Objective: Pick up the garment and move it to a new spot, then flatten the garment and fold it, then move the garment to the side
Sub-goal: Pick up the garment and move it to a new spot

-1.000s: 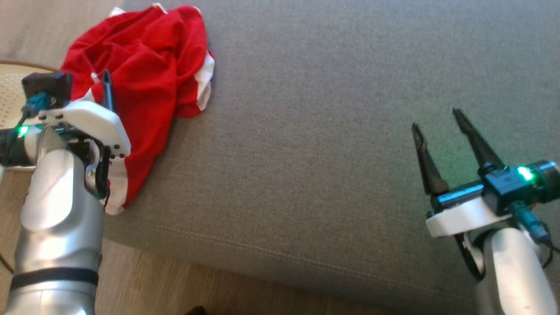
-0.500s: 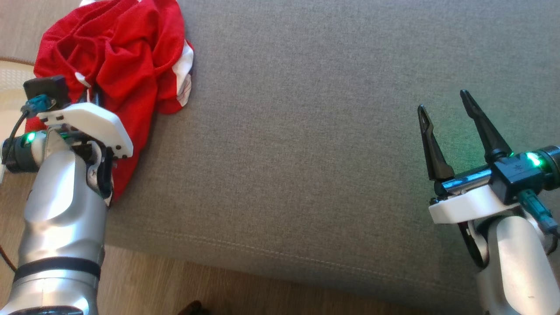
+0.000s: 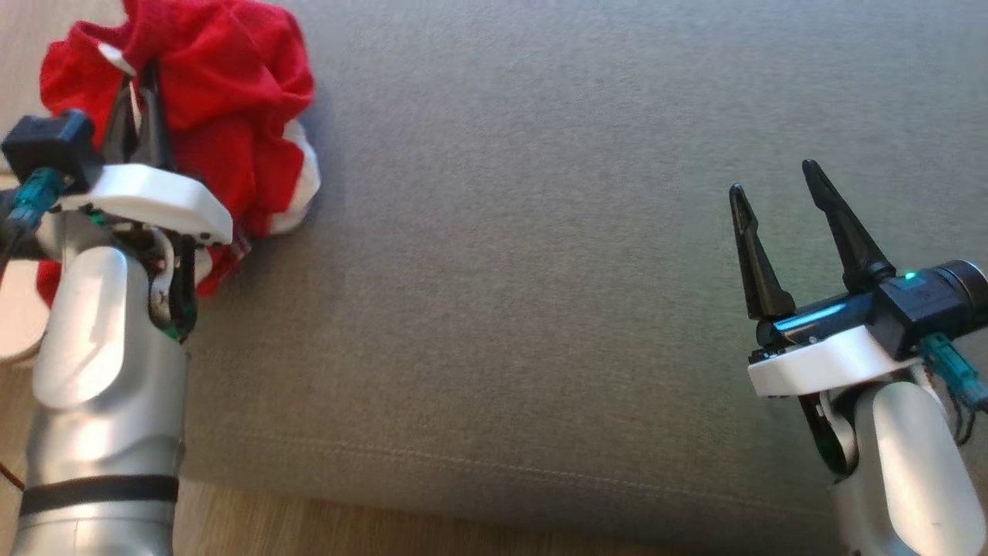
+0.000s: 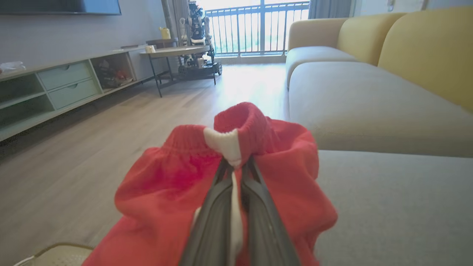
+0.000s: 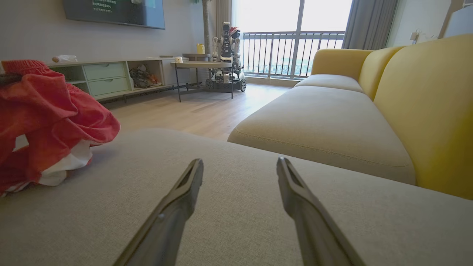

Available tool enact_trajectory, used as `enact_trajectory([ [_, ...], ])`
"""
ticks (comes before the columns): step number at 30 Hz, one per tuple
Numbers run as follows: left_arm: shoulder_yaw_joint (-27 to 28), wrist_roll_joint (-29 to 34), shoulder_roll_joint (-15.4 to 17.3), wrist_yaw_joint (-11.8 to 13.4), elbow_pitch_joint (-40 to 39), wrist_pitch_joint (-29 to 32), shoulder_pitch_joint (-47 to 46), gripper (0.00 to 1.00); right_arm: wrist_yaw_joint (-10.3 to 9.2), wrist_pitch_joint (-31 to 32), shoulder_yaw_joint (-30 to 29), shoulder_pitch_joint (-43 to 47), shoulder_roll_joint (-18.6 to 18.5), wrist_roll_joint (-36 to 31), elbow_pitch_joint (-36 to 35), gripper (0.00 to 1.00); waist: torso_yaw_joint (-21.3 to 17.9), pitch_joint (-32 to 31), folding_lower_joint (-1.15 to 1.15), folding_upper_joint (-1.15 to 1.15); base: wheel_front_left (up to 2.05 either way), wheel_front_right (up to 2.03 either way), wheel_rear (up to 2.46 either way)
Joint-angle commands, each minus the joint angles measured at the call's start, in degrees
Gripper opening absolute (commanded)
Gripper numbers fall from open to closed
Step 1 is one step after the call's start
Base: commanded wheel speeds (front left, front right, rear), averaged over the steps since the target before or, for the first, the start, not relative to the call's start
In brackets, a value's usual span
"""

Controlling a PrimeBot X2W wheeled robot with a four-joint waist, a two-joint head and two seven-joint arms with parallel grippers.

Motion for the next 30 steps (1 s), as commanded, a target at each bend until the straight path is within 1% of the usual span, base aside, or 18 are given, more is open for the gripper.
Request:
enact_trajectory([
  [1,1.79,-0.63,2.17,-0.39,-4.5,-0.45,-1.12,0.0,-0.01,-0.52,1.48,-0.95,-0.06,0.83,-2.01,1.0,-2.38,-1.87,0.0,0.0,0.0,0.0,0.0],
  [4,1.79,-2.3,1.37,-1.23,-10.22,0.76,-0.43,0.0,-0.01,-0.52,1.68,-1.23,-0.06,2.04,-2.65,1.0,-5.18,-3.17,0.0,0.0,0.0,0.0,0.0],
  [8,0.79,-4.18,-0.67,-1.72,-18.02,3.75,0.48,0.0,-0.01,-0.52,1.63,-1.7,-0.06,3.48,-3.69,1.0,-9.6,-4.18,0.0,0.0,0.0,0.0,0.0],
  [9,0.79,-4.18,-0.67,-1.72,-18.02,3.75,0.48,0.0,-0.01,-0.52,1.63,-1.7,-0.06,3.48,-3.69,1.0,-9.6,-4.18,0.0,0.0,0.0,0.0,0.0],
  [13,-0.88,-5.45,-2.51,-1.63,-24.29,6.5,0.94,0.0,-0.01,-0.52,0.99,-2.52,-0.06,4.93,-4.83,1.0,-14.91,-3.78,0.0,0.0,0.0,0.0,0.0],
  [16,-2.35,-5.73,-3.29,-1.42,-26.87,7.97,0.96,0.0,-0.01,-0.52,0.86,-3.02,-0.06,6.42,-5.44,1.0,-19.28,-3.09,0.0,0.0,0.0,0.0,0.0],
  [22,-5.47,-5.19,-4.09,-1.08,-26.95,9.93,0.72,0.0,-0.01,-0.52,0.7,-3.39,-0.06,9.09,-5.63,1.0,-27.5,-1.68,0.0,0.0,0.0,0.0,0.0],
  [27,-7.89,-4.57,-4.56,-0.74,-23.53,11.05,-0.08,0.0,-0.01,-0.52,0.45,-4.17,-0.06,10.27,-6.49,1.0,-32.06,1.32,0.0,0.0,0.0,0.0,0.0],
  [30,-9.81,-4.13,-4.93,-0.56,-19.67,10.84,-0.26,0.0,-0.01,-0.52,0.22,-4.77,-0.06,10.64,-7.15,1.0,-33.83,3.48,0.0,0.0,0.0,0.0,0.0],
])
